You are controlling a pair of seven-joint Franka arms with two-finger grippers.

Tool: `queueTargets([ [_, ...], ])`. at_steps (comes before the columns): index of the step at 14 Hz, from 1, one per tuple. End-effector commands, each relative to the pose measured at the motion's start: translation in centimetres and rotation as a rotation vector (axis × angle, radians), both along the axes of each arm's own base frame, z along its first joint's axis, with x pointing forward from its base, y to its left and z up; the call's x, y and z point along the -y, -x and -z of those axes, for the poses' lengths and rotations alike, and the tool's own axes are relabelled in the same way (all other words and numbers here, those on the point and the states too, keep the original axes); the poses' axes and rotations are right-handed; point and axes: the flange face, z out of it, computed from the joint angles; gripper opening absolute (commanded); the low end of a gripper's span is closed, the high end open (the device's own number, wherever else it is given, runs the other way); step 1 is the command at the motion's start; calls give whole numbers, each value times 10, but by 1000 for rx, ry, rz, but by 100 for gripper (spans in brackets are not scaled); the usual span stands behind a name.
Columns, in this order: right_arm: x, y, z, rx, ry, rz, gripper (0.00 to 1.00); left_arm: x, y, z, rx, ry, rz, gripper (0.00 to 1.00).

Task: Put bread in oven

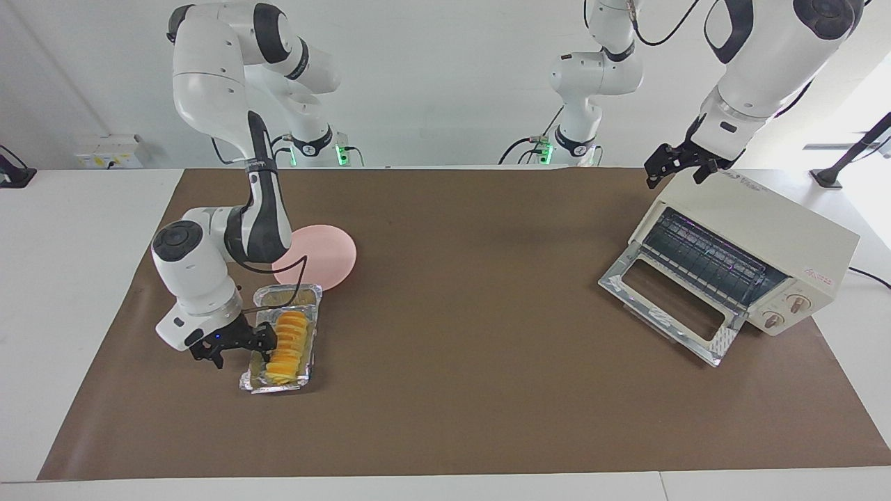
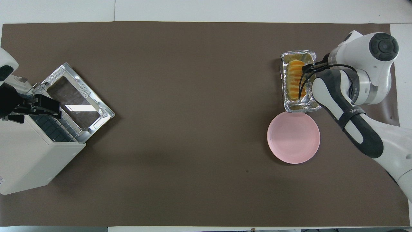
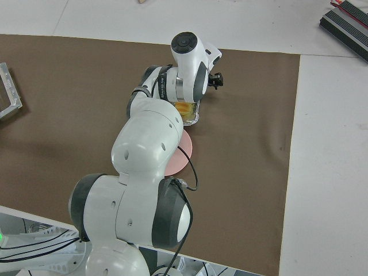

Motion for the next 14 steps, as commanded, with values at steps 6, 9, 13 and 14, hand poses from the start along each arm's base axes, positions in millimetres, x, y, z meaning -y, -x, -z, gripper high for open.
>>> queueTargets([
  [6, -2, 4, 0, 16, -1, 25, 0, -3, 8, -1, 3, 13, -5, 100],
  [9, -3, 3, -2, 16, -1, 22, 0, -3, 8, -1, 3, 13, -3, 100],
  [13, -10, 0, -35, -11, -8, 22, 0, -3, 8, -1, 2, 14, -6, 100],
  [14, -17, -4, -53, -35, -10, 18, 0, -3, 8, -1, 3, 13, -3, 100],
])
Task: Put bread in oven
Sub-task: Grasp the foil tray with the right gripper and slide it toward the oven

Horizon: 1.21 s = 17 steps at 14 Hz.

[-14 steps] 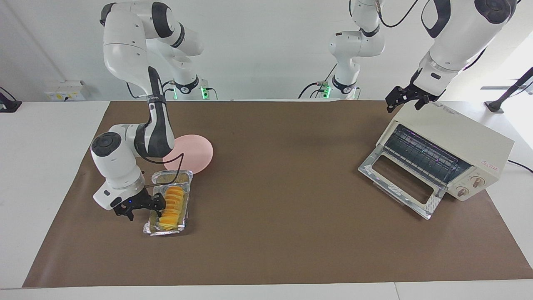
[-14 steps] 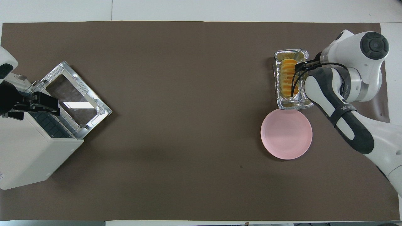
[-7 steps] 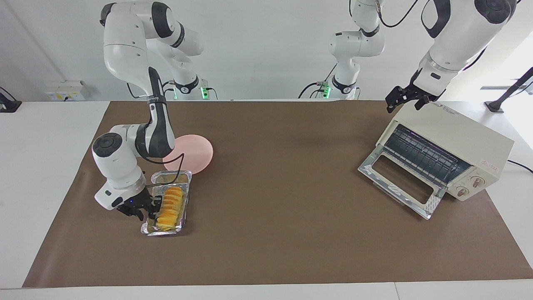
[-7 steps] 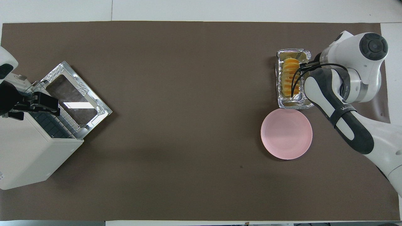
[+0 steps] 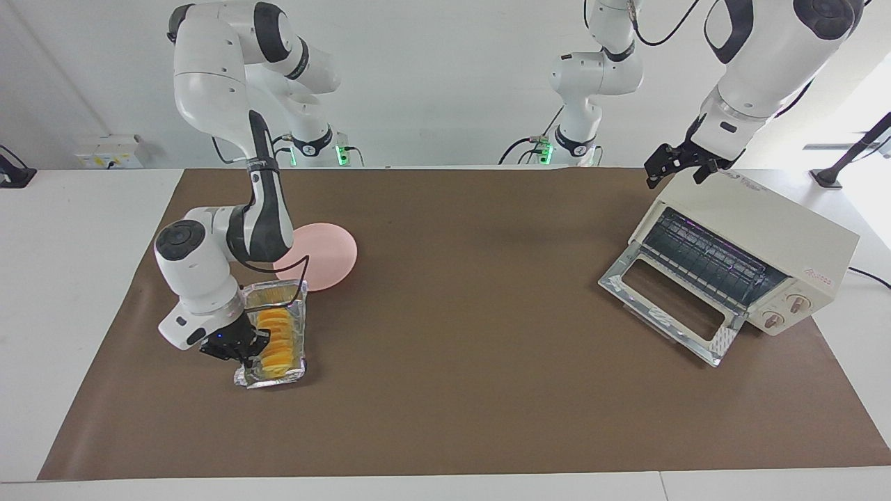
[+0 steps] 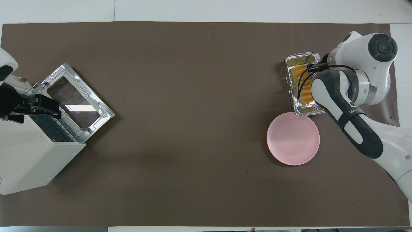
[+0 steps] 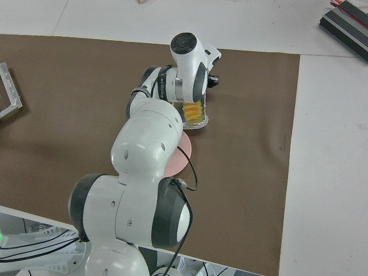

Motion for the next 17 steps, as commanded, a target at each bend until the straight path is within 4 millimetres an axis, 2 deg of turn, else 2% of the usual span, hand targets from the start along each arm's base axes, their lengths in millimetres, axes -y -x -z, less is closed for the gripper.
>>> queueTargets([
  [1, -22, -7, -64, -46, -10, -1, 0, -3, 8, -1, 3, 13, -5, 100],
  [4, -55, -6, -126, -89, -81, 7, 0, -3, 8, -1, 3, 13, -3, 100],
  [6, -96, 4, -147, -103, -87, 52, 0, -3, 8, -1, 3, 13, -5, 100],
  [7, -123, 12, -156, -108, -90, 78, 0, -3, 8, -1, 3, 13, -6, 100],
  [10, -209, 31, -160, -108, -111, 171, 0, -3, 8, -1, 3, 13, -5, 100],
  [13, -270, 50, -159, -104, -143, 195, 0, -3, 8, -1, 3, 13, -5, 100],
  [14, -299, 59, -154, -96, -157, 199, 0, -3, 8, -1, 1, 13, -6, 100],
  [15, -317, 68, -144, -98, -155, 190, 0, -3, 8, -1, 3, 13, -5, 100],
  [17, -342, 80, -123, -91, -161, 160, 0, -3, 8, -1, 3, 13, -6, 100],
])
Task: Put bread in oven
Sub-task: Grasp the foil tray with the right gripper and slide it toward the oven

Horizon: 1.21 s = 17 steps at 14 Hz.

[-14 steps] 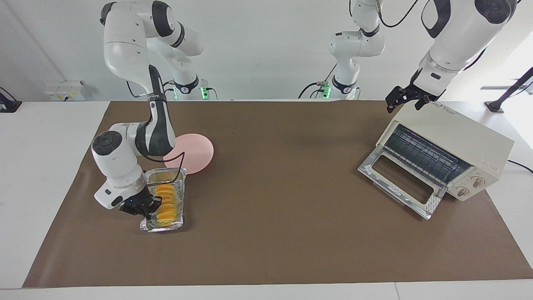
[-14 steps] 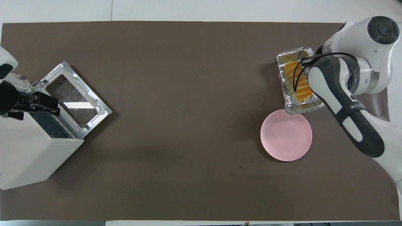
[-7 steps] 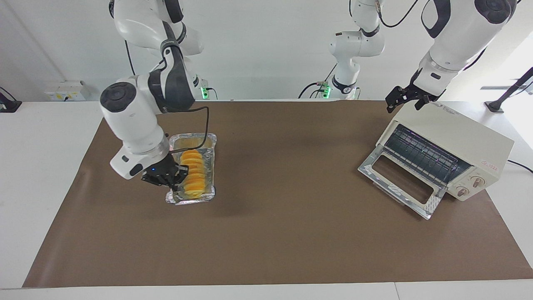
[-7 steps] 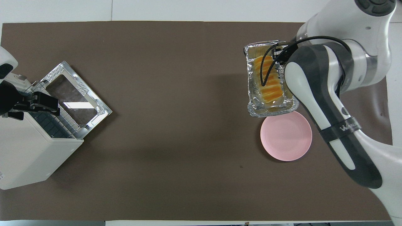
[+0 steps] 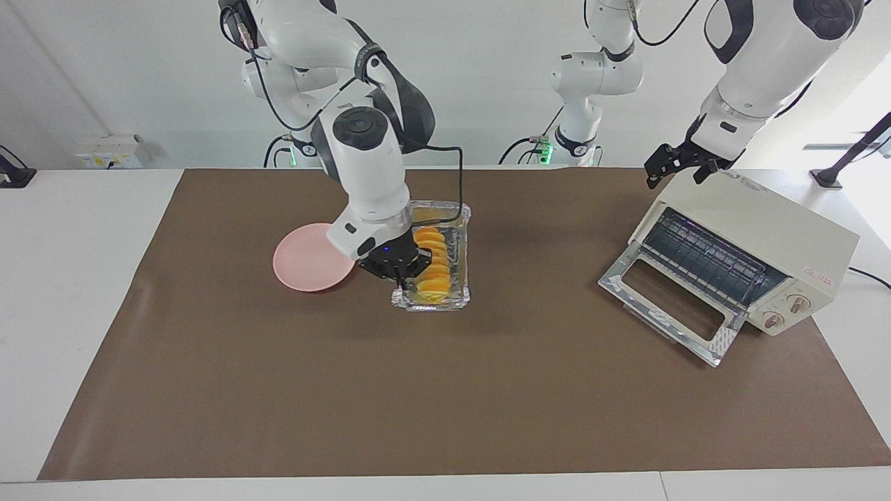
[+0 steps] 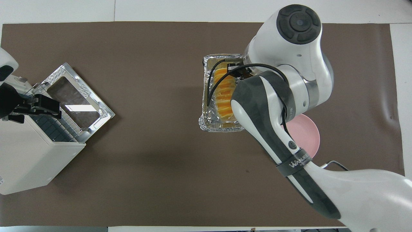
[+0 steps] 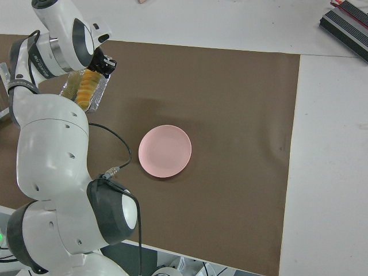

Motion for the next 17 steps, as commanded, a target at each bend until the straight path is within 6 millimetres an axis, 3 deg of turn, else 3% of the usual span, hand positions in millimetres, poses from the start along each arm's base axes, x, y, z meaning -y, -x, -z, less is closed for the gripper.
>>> queueTargets([
  [1, -23, 11, 29, 4, -22, 2, 0, -3, 8, -1, 3, 13, -5, 100],
  [4, -60, 26, 74, 0, -31, 13, 0, -3, 8, -1, 3, 13, -3, 100],
  [8, -79, 44, 120, 7, -36, -15, 0, 2, 10, -1, -5, 14, 8, 100],
  [11, -77, 52, 135, -1, -20, -26, 0, 20, 11, -1, 2, 12, 41, 100],
  [15, -81, 71, 152, 17, -34, -24, 0, 29, 12, -2, 7, 13, 55, 100],
  [16, -81, 71, 152, 16, -34, -21, 32, 30, 12, -3, 8, 15, 55, 100],
  [17, -81, 71, 151, 17, -36, -11, 99, 30, 11, -3, 16, 16, 53, 100],
])
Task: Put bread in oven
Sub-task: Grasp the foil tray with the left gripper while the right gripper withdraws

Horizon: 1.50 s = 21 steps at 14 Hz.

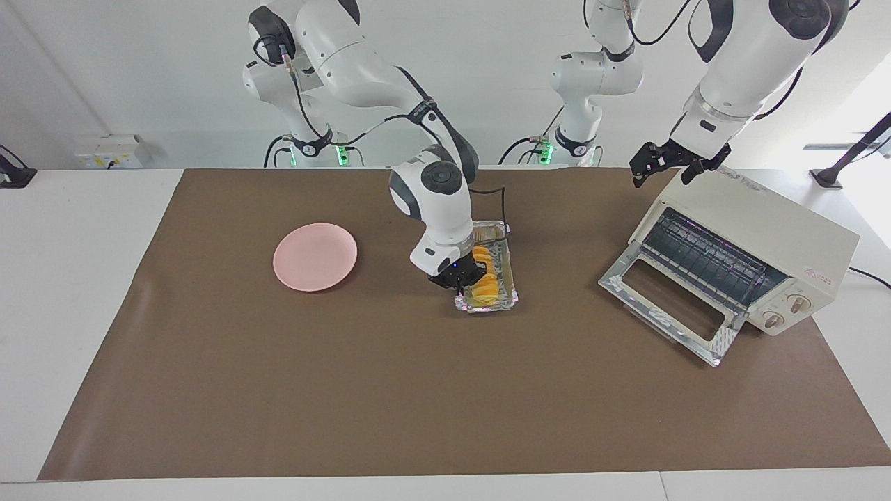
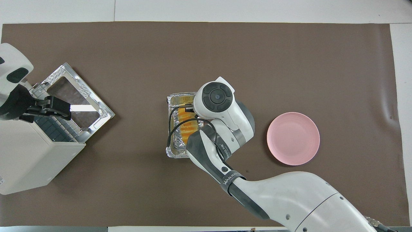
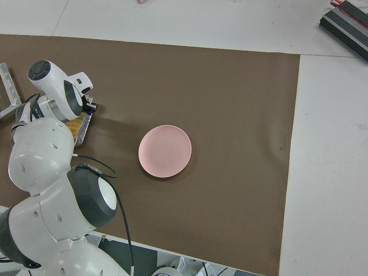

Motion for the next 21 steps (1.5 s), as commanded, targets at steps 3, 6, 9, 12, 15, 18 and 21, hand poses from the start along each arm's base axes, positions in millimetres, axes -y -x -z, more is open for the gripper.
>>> queueTargets([
  [3, 3, 5, -13, 1, -7, 88, 100, 24, 7, -5, 51, 19, 40, 100],
  [6, 0, -3, -33, -19, 1, 95, 100, 58, 5, -1, 92, 25, 24, 100],
  [9, 12, -18, -54, -34, 11, 116, 100, 89, 0, 22, 107, 29, 15, 100],
  [12, 56, -34, -94, -29, 13, 173, 100, 104, -2, 39, 127, 34, 1, 100],
  [15, 101, -46, -130, -19, 18, 220, 100, 168, -4, 79, 126, 32, -44, 100],
  [18, 163, -56, -162, -10, 51, 121, 100, 250, 8, 131, 133, 39, -62, 100],
  [21, 244, -66, -196, 14, 91, 23, 100, 314, 31, 168, 143, 55, -67, 100],
])
